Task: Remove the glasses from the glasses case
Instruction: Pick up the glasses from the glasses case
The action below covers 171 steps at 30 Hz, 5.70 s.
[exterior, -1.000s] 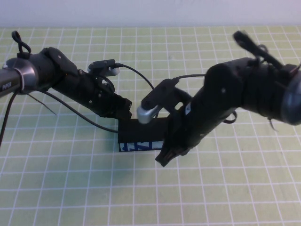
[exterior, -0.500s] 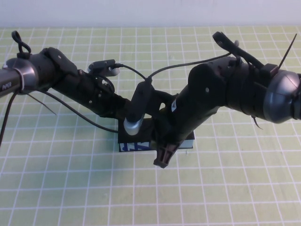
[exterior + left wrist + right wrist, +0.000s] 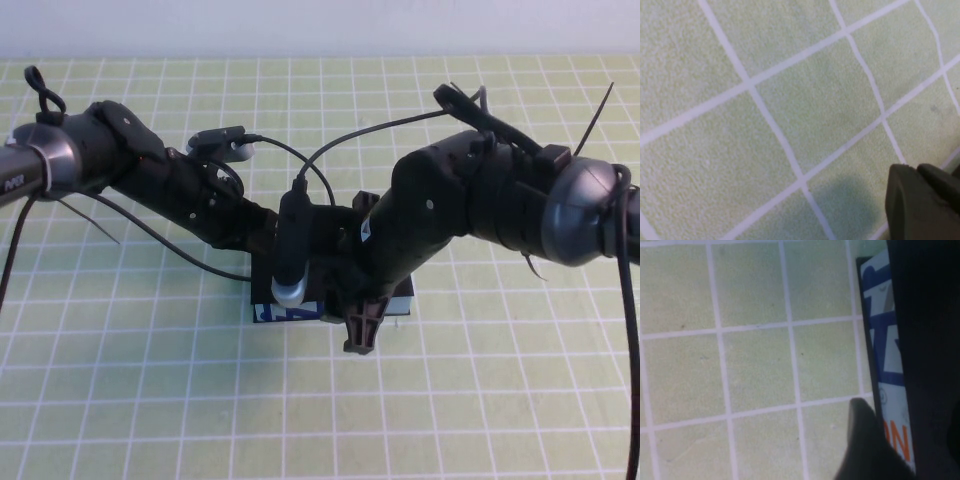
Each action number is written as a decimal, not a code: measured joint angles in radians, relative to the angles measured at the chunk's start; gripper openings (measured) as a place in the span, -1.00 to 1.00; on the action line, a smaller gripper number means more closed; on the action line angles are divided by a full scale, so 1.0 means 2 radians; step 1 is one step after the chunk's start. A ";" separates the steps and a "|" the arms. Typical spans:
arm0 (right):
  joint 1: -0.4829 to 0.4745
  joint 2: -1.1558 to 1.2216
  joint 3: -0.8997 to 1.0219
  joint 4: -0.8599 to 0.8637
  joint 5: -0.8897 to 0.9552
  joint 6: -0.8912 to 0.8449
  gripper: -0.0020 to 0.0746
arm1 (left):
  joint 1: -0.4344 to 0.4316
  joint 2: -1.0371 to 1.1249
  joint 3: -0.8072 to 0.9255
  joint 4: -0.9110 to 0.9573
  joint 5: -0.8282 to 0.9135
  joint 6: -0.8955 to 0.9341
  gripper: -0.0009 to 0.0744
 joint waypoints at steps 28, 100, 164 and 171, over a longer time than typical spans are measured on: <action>0.000 0.048 -0.003 -0.044 -0.062 -0.001 -0.33 | 0.000 0.000 0.000 -0.008 0.005 -0.002 -0.99; -0.008 -0.060 -0.001 0.023 -0.081 0.179 -0.56 | 0.035 -0.067 0.200 -0.300 -0.010 0.422 -0.99; -0.102 0.158 -0.201 0.024 0.051 0.458 -0.99 | 0.035 -0.066 0.200 -0.290 0.006 0.403 -0.99; -0.103 0.159 -0.210 0.024 0.079 0.438 -0.99 | 0.035 -0.066 0.200 -0.288 0.010 0.403 -0.99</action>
